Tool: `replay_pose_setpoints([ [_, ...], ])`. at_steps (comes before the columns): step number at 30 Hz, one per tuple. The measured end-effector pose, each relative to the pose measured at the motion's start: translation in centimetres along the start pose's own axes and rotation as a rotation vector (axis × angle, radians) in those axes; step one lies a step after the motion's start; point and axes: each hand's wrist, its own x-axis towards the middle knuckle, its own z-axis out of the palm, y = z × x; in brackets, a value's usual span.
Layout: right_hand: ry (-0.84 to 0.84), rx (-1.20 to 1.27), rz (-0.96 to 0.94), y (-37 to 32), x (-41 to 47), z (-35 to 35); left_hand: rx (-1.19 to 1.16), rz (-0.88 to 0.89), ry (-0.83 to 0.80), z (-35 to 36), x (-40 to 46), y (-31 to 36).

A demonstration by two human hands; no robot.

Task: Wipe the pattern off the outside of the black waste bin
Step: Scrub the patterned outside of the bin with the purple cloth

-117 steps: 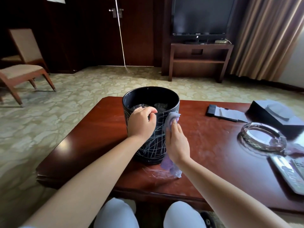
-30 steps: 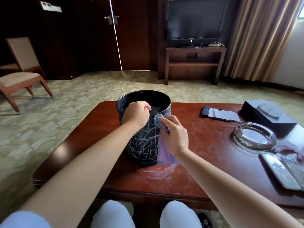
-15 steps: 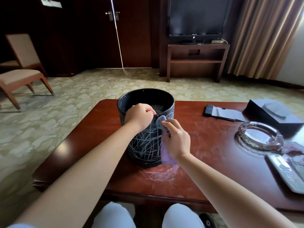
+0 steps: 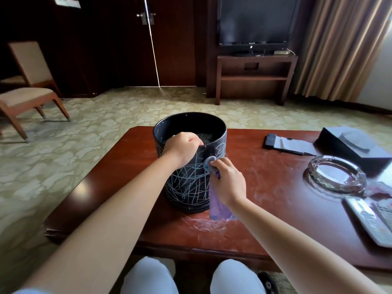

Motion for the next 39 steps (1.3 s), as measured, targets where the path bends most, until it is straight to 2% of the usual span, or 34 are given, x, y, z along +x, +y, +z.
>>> replay_pose_setpoints([
  [5, 0.179, 0.035, -0.095, -0.9, 0.5, -0.4, -0.024, -0.023, -0.023, 0.3, 0.4, -0.2],
  [13, 0.252, 0.018, -0.109, -1.4, 0.7, 0.2, -0.117, -0.036, -0.001, 0.6, 0.5, -0.4],
  [20, 0.165, -0.125, -0.250, -0.6, 0.4, 0.0, -0.133, -0.073, 0.024, 0.5, 0.3, 0.1],
  [23, 0.217, -0.125, -0.228, -1.0, 1.2, -0.6, -0.107, -0.082, 0.010, 0.5, 0.1, 0.4],
  [30, 0.070, -0.146, -0.159, -0.4, -0.4, 0.7, -0.055, -0.095, 0.021, 0.5, 0.2, 0.4],
  [35, 0.098, -0.099, -0.116, -0.6, 0.2, 0.4, 0.053, -0.096, 0.008, 0.8, 0.1, 0.5],
  [39, -0.054, -0.155, -0.070, 0.0, -1.7, 1.3, 0.221, -0.032, 0.000, 1.7, -0.5, 1.0],
])
